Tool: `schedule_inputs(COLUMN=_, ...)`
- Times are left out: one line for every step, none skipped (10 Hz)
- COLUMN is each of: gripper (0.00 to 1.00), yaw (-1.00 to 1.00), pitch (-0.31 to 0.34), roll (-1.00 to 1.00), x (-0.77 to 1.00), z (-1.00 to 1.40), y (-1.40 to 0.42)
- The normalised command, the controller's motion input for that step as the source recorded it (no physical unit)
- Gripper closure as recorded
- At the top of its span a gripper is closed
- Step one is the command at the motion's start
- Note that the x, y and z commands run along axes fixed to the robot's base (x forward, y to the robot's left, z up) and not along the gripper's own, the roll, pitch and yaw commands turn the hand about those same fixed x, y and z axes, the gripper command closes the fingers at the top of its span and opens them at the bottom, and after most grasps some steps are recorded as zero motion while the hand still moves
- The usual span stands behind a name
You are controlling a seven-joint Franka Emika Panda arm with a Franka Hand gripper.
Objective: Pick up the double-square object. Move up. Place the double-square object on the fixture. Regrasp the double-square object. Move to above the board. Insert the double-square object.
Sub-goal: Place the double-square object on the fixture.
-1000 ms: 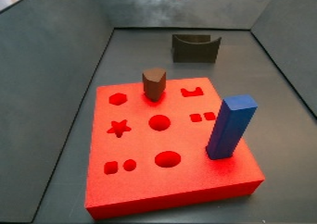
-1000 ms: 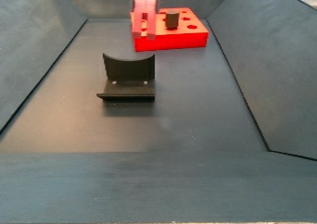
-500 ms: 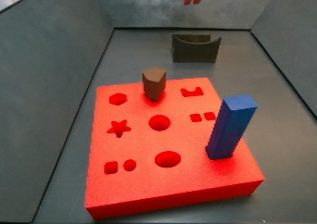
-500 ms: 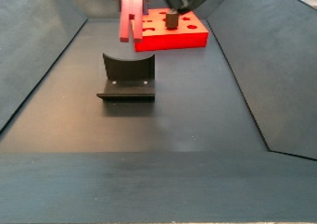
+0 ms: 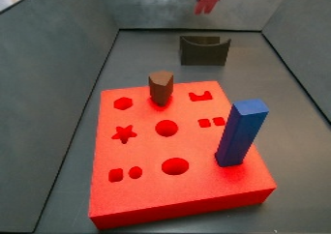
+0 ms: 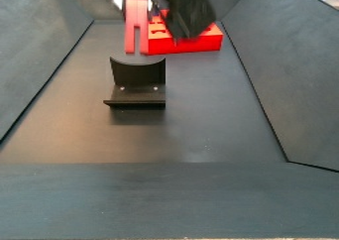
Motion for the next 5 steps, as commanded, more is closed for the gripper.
schedule_inputs(gripper=1.00, yaw=-0.08, pitch=0.159, roll=-0.86, x=0.14, z=-1.00, y=0.13)
schedule_inputs(gripper=1.00, yaw=-0.10, pitch=0.154, roll=-0.69, x=0.15, z=-1.00, y=0.14)
schedule_inputs(gripper=1.00, yaw=-0.13, pitch=0.126, roll=-0.47, x=0.16, z=-1.00, y=0.14)
schedule_inputs(gripper=1.00, yaw=-0.14, pitch=0.114, roll=-0.36, x=0.16, z=-1.00, y=0.14)
schedule_inputs(gripper=1.00, yaw=-0.16, pitch=0.068, roll=-0.21, x=0.17, z=-1.00, y=0.13)
